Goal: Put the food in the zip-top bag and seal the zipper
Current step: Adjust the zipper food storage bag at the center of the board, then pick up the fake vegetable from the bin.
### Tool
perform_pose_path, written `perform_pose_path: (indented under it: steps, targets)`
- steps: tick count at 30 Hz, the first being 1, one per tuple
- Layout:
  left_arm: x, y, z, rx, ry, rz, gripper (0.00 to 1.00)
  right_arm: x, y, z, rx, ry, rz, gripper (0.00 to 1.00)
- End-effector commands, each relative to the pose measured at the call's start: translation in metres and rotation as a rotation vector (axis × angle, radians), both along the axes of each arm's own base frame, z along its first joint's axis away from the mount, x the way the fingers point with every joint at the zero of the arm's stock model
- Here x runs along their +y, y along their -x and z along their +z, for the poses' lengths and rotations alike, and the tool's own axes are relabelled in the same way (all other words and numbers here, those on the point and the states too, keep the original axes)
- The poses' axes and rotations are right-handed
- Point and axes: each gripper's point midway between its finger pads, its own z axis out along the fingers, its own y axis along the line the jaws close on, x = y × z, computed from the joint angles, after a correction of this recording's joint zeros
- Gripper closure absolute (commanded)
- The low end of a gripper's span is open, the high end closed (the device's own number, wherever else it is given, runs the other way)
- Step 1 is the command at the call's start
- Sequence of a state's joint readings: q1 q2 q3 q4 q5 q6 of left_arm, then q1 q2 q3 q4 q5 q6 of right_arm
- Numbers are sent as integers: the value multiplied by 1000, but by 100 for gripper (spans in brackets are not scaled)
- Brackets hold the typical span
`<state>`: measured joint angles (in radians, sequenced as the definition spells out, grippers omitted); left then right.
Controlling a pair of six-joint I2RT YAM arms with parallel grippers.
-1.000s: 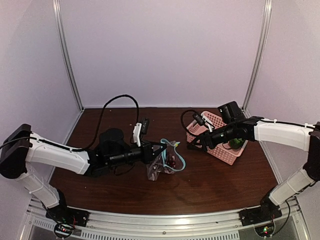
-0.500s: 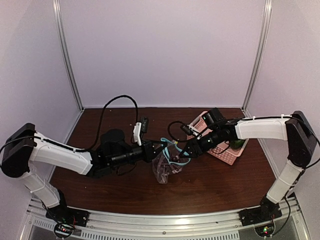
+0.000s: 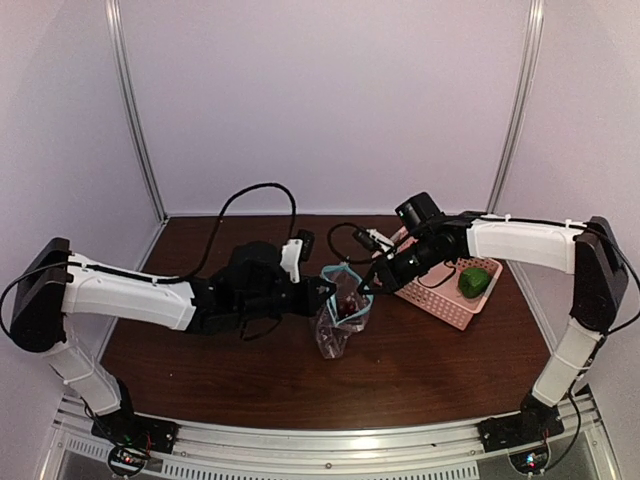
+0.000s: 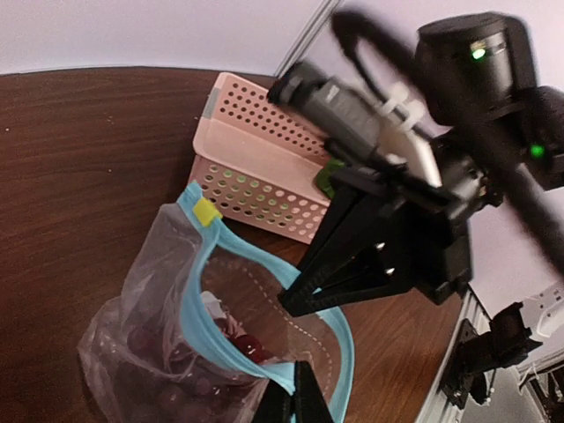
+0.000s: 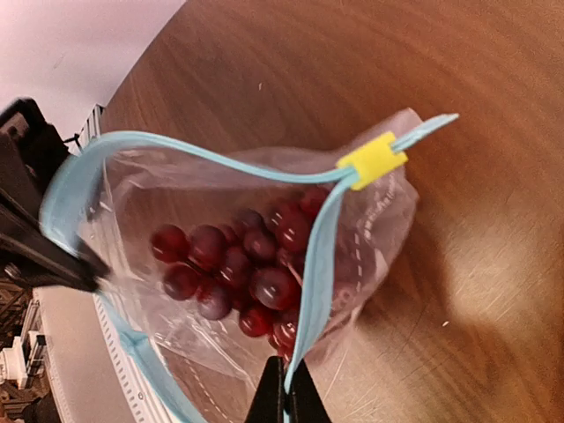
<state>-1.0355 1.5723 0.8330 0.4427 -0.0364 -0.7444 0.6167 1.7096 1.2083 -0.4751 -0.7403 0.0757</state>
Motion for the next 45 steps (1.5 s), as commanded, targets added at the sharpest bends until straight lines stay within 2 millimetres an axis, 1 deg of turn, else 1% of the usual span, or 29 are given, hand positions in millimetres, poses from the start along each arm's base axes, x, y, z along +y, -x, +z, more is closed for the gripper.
perform_pose_path:
  steps: [1, 3, 6, 7, 8, 11, 12, 14, 15, 16, 17, 18, 20, 22, 23, 24, 26, 28, 30, 33, 35, 37, 40, 43, 45]
  targets:
    - [14, -11, -38, 96, -373, 66, 100, -11, -30, 72, -231, 16, -57, 100]
    - [10, -5, -31, 97, -374, 50, 100, -13, -32, 69, -218, 49, -71, 100]
    - [-10, 2, -1, 66, -287, -22, 100, -11, -35, 60, -171, 57, -91, 100]
    - [-15, 1, 6, 68, -278, -29, 100, -9, -37, 62, -173, 47, -100, 100]
    - [-17, -1, 8, 73, -287, -28, 100, -8, -40, 65, -175, 42, -113, 100]
    - [-15, -9, -3, 100, -396, 7, 100, -13, -54, 73, -220, 82, -157, 100]
    - [-13, -12, -6, 100, -423, 23, 100, -14, -57, 71, -219, 94, -167, 100]
    - [-14, -17, -5, 87, -438, 41, 100, -12, -56, 60, -181, 109, -149, 98]
    - [-13, -20, -3, 81, -437, 53, 100, -10, -55, 58, -162, 109, -139, 95]
    - [-12, -23, -1, 73, -436, 67, 100, -9, -55, 59, -156, 98, -132, 91]
    - [-10, -26, 3, 67, -434, 83, 100, -8, -55, 64, -163, 89, -130, 87]
    - [-9, -28, 3, 67, -432, 92, 100, -8, -56, 69, -174, 83, -130, 85]
    - [-6, -33, 2, 81, -426, 100, 100, -10, -57, 79, -185, 68, -126, 75]
    - [-2, -37, -5, 107, -429, 99, 100, -20, -62, 88, -201, 63, -144, 68]
    - [0, -38, -9, 119, -431, 96, 100, -29, -67, 92, -215, 65, -160, 66]
    - [1, -38, -12, 130, -433, 92, 100, -39, -73, 96, -228, 74, -178, 64]
    - [4, -38, -17, 140, -440, 88, 100, -66, -86, 94, -279, 131, -178, 61]
    - [3, -36, -18, 139, -439, 71, 100, -92, -96, 82, -317, 217, -160, 57]
    - [2, -33, -18, 137, -433, 53, 100, -117, -104, 61, -326, 313, -142, 52]
    - [2, -31, -18, 135, -426, 41, 100, -137, -109, 31, -319, 396, -77, 45]
    - [3, -30, -18, 134, -425, 38, 100, -142, -114, 10, -298, 428, -24, 44]
    - [3, -30, -18, 132, -419, 37, 100, -142, -116, -9, -278, 447, 32, 42]
    - [5, -28, -17, 133, -411, 38, 100, -141, -122, -35, -229, 476, 71, 42]
    - [9, -26, -18, 137, -408, 43, 100, -141, -128, -59, -188, 499, 78, 42]
    - [11, -25, -18, 139, -403, 47, 100, -141, -132, -69, -173, 504, 72, 44]
